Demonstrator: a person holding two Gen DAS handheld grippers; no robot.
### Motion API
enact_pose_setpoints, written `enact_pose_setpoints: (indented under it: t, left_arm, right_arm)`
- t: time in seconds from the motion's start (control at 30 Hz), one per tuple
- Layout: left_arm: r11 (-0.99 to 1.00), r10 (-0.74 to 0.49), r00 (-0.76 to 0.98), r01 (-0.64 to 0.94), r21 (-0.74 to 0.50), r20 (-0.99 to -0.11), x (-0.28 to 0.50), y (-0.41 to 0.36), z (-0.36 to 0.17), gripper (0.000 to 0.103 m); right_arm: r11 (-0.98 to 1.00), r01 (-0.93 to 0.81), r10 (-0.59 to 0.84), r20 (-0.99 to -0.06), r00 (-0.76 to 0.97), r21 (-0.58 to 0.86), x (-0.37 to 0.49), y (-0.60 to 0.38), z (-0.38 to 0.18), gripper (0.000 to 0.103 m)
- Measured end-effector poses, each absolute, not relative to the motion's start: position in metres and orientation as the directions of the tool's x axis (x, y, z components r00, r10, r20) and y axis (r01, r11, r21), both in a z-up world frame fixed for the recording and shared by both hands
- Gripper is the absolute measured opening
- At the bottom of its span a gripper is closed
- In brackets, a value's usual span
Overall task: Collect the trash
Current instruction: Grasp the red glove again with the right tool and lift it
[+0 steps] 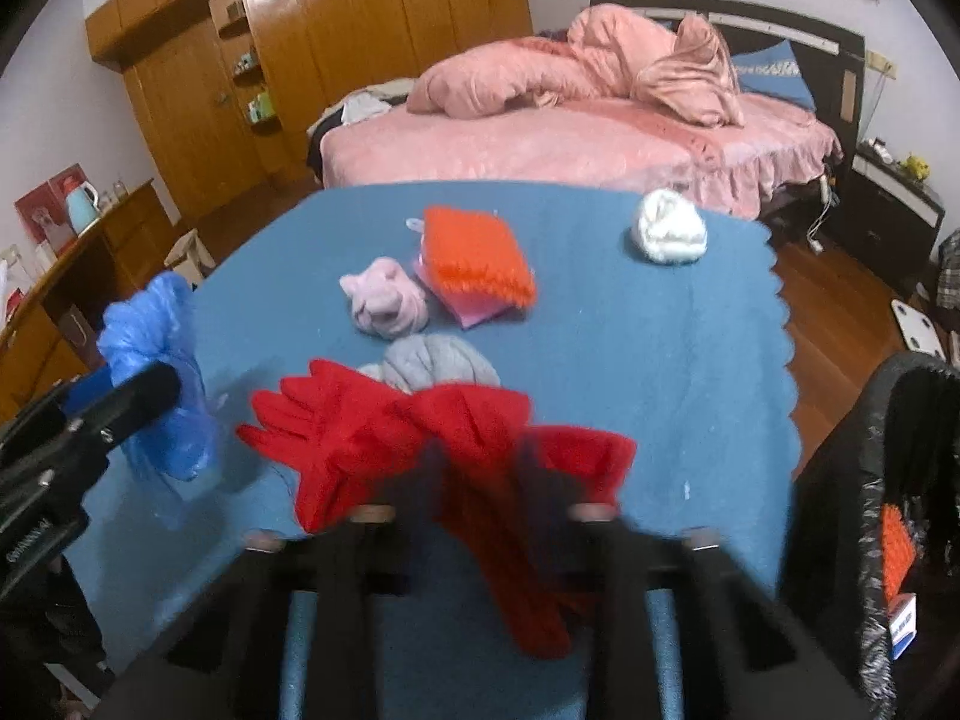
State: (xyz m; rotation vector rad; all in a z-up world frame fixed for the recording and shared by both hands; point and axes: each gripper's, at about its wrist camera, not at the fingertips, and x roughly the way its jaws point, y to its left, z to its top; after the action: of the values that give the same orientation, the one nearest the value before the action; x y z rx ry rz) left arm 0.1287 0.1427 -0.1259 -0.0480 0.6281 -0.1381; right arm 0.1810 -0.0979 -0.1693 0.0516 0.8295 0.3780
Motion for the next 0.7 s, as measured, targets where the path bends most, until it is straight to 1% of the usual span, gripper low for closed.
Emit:
enact_pose_setpoints:
  t: [0.13, 0.37, 0.53, 0.7]
  left_arm:
    - [0.99, -0.143, 0.801, 0.114, -0.086, -0.581, 0.13, 0.143, -0.126, 0.046]
    - [0.988, -0.153, 0.812, 0.123, -0.091, -0.564, 0.128, 0.141, -0.119, 0.046]
    - [0.986, -0.168, 0.828, 0.14, -0.094, -0.535, 0.124, 0.136, -0.105, 0.046]
    - [0.983, -0.182, 0.836, 0.156, -0.095, -0.518, 0.121, 0.129, -0.096, 0.046]
  right_arm:
    - [0.927, -0.315, 0.367, -0.681, 0.634, 0.206, 0.175, -0.104, -0.16, 0.01]
    - [0.912, -0.333, 0.408, -0.582, 0.703, 0.238, 0.156, -0.123, -0.115, 0.01]
    - [0.904, -0.33, 0.426, -0.506, 0.75, 0.272, 0.144, -0.144, -0.082, 0.01]
    - [0.895, -0.305, 0.435, -0.489, 0.757, 0.325, 0.145, -0.16, -0.076, 0.01]
